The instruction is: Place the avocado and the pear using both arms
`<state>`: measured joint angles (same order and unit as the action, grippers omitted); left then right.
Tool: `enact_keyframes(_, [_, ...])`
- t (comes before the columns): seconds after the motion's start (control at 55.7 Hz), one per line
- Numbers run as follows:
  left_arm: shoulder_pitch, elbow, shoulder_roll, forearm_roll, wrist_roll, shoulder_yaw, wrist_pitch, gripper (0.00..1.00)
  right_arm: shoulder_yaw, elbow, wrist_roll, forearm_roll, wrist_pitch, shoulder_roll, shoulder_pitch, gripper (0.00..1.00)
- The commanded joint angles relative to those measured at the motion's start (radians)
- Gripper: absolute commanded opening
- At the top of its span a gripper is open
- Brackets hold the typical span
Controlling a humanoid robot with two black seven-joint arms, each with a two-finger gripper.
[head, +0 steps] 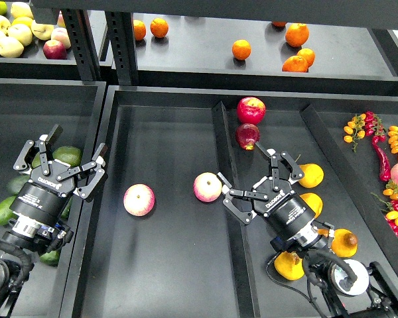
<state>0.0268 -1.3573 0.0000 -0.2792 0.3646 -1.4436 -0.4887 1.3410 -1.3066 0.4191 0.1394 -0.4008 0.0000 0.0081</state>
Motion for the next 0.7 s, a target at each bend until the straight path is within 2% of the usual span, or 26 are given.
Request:
enact_keyframes(0.0, [0.004, 0.033, 0.000, 0.002, -0.018, 0.026, 0.000, 0.99, 0.007, 0.020, -0.043, 0.000, -0.001, 0.000, -0.010, 0.99])
enact_keyframes(0.269, [0.004, 0.102, 0.000, 0.003, -0.019, 0.065, 0.000, 0.99, 0.007, 0.084, -0.074, -0.001, -0.003, 0.000, -0.043, 0.99])
enact_keyframes(0.682, [0.004, 0.113, 0.000, 0.002, -0.019, 0.083, 0.000, 0.99, 0.006, 0.082, -0.074, -0.001, -0.013, 0.000, -0.045, 0.99])
